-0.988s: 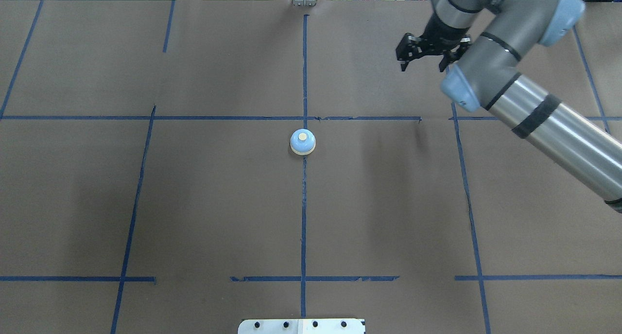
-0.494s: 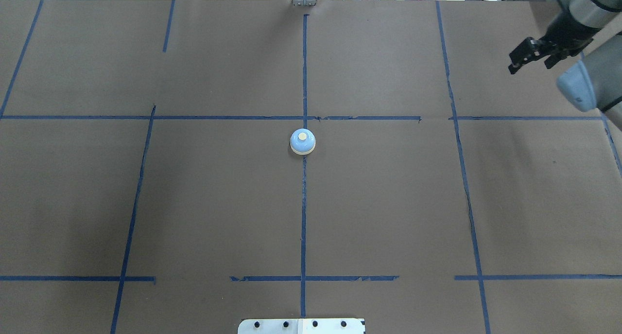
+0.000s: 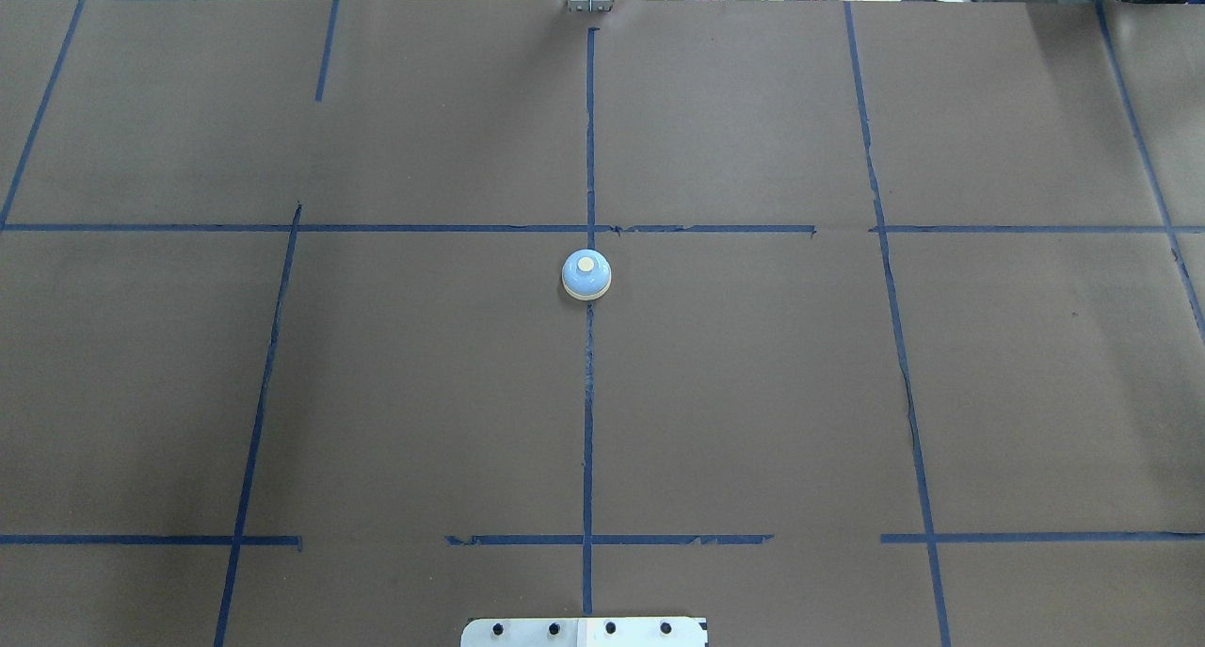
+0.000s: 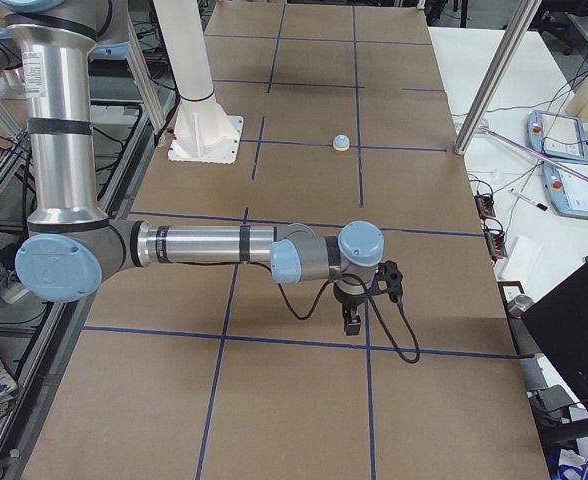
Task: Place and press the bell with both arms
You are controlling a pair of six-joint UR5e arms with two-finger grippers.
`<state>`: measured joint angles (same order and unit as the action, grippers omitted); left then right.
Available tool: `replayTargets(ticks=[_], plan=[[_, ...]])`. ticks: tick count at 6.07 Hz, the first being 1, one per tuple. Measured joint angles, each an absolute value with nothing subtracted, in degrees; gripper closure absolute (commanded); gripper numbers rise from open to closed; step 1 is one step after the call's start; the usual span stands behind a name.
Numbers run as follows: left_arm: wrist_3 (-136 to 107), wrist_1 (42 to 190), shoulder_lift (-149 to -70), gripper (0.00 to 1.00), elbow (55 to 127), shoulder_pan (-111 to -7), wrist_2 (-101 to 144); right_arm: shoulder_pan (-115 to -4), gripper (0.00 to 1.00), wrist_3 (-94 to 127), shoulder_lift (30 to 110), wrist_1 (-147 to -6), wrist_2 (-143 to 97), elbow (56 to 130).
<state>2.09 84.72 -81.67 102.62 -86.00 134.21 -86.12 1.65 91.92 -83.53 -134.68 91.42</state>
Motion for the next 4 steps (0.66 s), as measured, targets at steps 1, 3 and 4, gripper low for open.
replayTargets(ticks=[1, 3, 4], plan=[[2.1, 84.7, -81.2, 0.00, 103.0, -86.1, 134.1, -86.4, 0.00, 1.7, 92.9, -83.5, -134.6, 91.7], [2.2, 84.5, -81.0, 0.00, 103.3, -86.1, 134.1, -86.5, 0.00, 1.8, 93.3, -83.4, -134.6, 91.7], [2.2, 84.5, -81.0, 0.00, 103.3, -86.1, 134.1, -86.5, 0.00, 1.8, 93.3, -83.4, -134.6, 91.8]])
